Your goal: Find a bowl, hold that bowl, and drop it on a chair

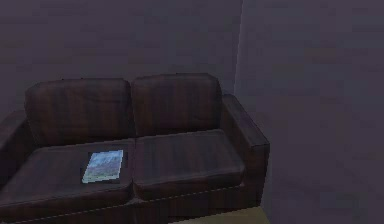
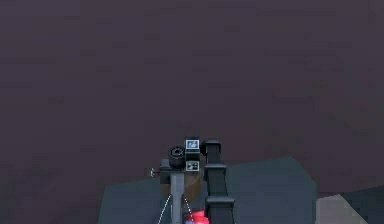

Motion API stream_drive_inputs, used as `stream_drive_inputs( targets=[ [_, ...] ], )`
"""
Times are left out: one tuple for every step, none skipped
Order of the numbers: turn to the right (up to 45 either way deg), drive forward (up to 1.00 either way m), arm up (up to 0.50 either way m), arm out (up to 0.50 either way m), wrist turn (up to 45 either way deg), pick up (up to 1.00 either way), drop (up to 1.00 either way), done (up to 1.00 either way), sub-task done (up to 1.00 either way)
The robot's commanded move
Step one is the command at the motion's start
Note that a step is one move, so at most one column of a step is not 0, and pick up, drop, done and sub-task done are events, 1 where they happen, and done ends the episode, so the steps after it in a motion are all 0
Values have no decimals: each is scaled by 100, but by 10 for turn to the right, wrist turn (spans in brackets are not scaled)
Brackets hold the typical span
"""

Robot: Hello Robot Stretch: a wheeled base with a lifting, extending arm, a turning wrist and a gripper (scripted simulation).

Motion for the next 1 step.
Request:
stream_drive_inputs(
  targets=[
    [0,0,0,0,450,0,0,0,0]
  ],
)
